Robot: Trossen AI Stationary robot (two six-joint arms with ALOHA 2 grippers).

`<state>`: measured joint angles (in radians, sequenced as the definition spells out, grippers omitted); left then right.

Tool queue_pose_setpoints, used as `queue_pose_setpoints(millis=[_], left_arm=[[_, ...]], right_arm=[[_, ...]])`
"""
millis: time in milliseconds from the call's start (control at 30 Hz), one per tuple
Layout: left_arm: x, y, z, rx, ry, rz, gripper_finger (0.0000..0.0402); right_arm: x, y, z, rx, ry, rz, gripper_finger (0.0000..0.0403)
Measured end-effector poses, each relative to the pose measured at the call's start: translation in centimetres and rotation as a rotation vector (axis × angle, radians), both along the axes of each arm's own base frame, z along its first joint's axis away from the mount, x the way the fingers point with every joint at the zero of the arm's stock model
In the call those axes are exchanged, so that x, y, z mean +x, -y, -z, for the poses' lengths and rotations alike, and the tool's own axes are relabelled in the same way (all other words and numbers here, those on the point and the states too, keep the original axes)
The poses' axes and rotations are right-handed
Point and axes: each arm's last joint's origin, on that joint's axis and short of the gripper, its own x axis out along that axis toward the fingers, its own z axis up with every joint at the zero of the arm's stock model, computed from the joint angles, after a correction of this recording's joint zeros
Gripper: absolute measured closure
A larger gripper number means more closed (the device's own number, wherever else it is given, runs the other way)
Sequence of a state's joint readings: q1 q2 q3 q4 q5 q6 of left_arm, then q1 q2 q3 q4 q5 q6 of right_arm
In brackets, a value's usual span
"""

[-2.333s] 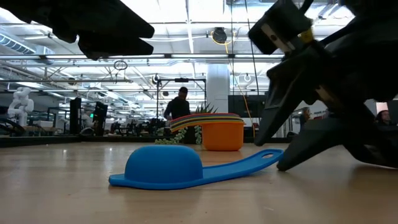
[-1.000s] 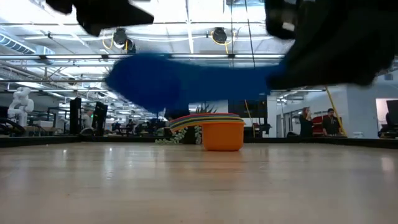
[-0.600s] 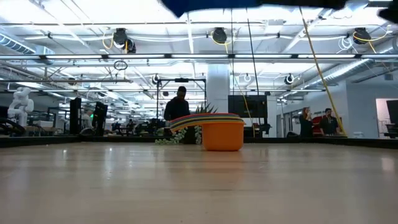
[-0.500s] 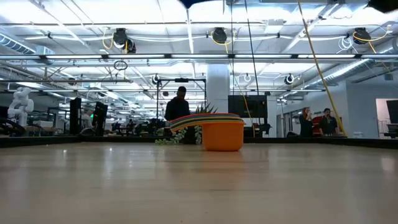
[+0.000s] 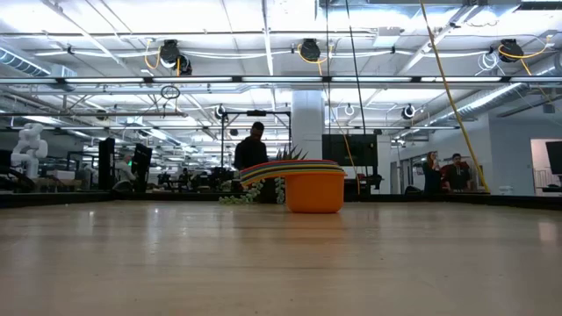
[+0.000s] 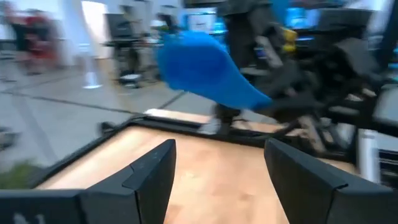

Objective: Nest measuring cups in basket
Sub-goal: Stack the blue measuring cup on top of the red measuring cup

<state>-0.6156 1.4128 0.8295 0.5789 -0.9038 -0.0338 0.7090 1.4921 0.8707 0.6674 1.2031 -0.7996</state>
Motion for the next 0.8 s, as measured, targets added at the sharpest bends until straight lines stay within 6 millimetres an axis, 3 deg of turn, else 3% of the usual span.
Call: queue_pose_setpoints(millis=[400,633,800], left_arm=[[2.5,-2.9,-1.1,-0.054,0.151,0.232,0.0156],[4.5,-2.4,0.3,0.016,0.308,0.363,0.0156],[5.4,-2.4,1.2,0.046,0.457,0.419,0.0156]], right_arm=[[0.5,-0.1,-2.2,0.194,0.231,-0.249,0.0403],[0.5,-0.3,-3.2,0.296,0.356,-0.462,0.0403],[1.6,0.0,-2.4,0.359,0.386,-0.509,0.0403]])
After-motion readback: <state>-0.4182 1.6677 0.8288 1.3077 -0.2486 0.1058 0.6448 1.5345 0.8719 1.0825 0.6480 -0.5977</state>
